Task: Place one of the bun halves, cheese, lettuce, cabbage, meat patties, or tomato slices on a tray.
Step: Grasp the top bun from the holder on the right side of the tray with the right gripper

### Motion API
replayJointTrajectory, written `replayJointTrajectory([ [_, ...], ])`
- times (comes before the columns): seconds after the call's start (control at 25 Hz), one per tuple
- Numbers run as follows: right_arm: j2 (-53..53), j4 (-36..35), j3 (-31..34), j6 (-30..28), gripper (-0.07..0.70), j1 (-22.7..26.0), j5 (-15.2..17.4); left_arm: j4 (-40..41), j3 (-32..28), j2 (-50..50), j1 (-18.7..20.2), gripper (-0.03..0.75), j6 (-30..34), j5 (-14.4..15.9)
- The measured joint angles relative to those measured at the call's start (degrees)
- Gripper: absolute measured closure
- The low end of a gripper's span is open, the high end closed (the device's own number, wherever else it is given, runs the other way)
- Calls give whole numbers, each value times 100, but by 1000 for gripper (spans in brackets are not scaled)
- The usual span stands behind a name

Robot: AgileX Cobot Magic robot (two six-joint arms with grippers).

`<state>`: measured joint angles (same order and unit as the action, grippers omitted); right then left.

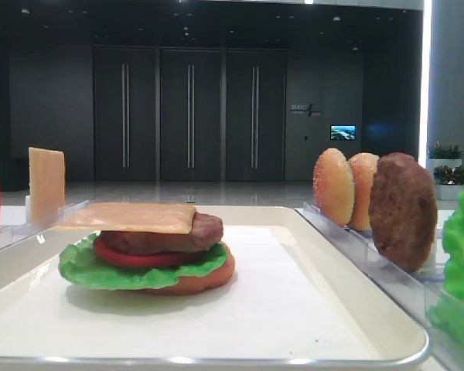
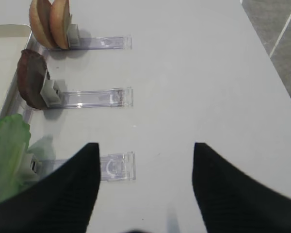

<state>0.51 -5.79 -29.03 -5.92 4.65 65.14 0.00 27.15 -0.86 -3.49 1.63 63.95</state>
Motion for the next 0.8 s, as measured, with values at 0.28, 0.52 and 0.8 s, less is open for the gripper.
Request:
replayJointTrajectory([
  [0.28, 0, 0, 0, 57, 230, 0, -13, 0, 0, 0, 0, 399, 0, 0],
  [0.52, -1607, -98, -216, 206, 230, 0, -398, 0, 0, 0, 0, 426, 0, 0],
  [0.8, -5408, -131, -1728, 138, 230, 0, -1245, 0, 0, 0, 0, 482, 2, -10],
])
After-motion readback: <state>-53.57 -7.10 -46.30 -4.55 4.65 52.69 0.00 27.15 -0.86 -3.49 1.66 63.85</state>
